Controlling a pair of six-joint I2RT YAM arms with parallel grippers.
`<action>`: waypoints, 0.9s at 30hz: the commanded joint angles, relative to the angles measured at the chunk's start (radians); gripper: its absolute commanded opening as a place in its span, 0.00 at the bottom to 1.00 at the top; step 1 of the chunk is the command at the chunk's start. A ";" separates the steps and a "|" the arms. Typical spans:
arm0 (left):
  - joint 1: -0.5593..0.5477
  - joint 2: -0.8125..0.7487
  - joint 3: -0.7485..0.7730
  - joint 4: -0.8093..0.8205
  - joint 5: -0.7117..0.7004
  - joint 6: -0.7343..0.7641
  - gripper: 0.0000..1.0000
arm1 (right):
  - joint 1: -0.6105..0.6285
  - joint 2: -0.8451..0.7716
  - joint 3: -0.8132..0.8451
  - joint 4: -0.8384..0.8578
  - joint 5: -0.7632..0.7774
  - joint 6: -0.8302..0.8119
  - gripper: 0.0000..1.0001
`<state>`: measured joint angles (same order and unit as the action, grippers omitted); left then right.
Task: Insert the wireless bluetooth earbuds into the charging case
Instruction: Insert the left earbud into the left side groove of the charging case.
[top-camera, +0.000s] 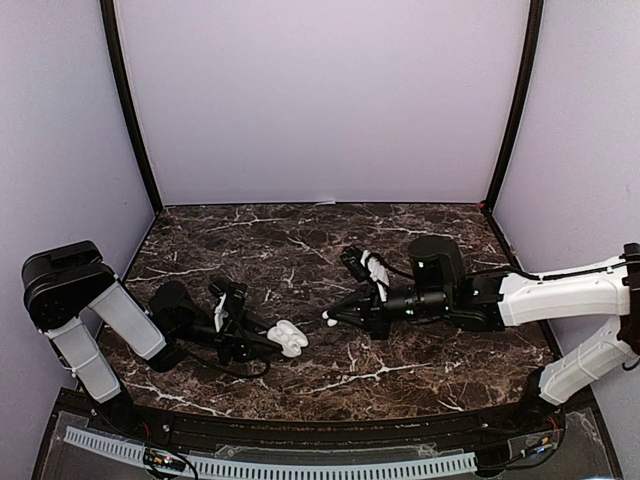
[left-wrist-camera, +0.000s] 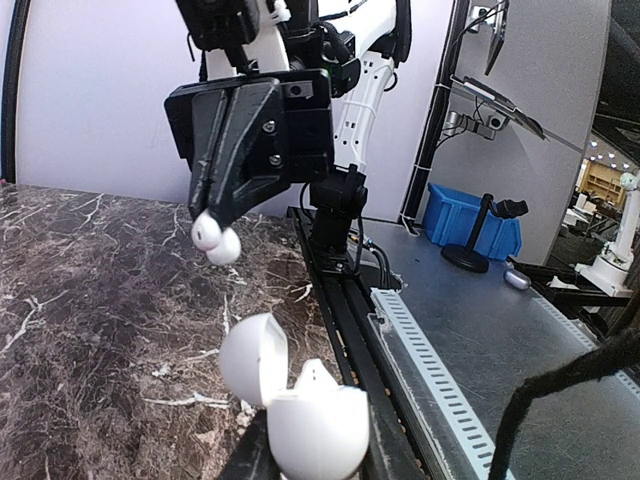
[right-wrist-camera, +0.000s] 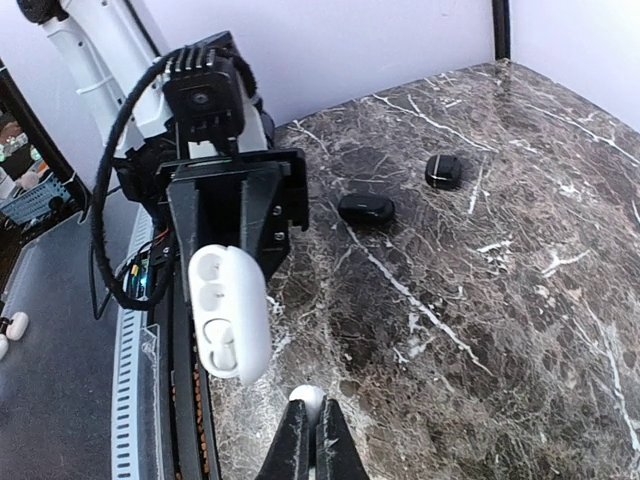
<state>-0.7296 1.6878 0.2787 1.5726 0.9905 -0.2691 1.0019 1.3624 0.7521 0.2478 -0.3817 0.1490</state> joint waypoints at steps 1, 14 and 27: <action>-0.004 -0.015 -0.004 0.014 0.008 0.009 0.13 | 0.041 0.020 0.028 0.072 -0.036 -0.051 0.02; -0.011 -0.009 0.005 -0.017 0.001 0.026 0.13 | 0.129 0.105 0.104 0.133 -0.026 -0.059 0.02; -0.014 -0.016 0.005 -0.027 -0.003 0.034 0.13 | 0.190 0.181 0.158 0.145 0.088 -0.088 0.02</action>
<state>-0.7380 1.6882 0.2790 1.5455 0.9855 -0.2527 1.1687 1.5234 0.8658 0.3447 -0.3492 0.0822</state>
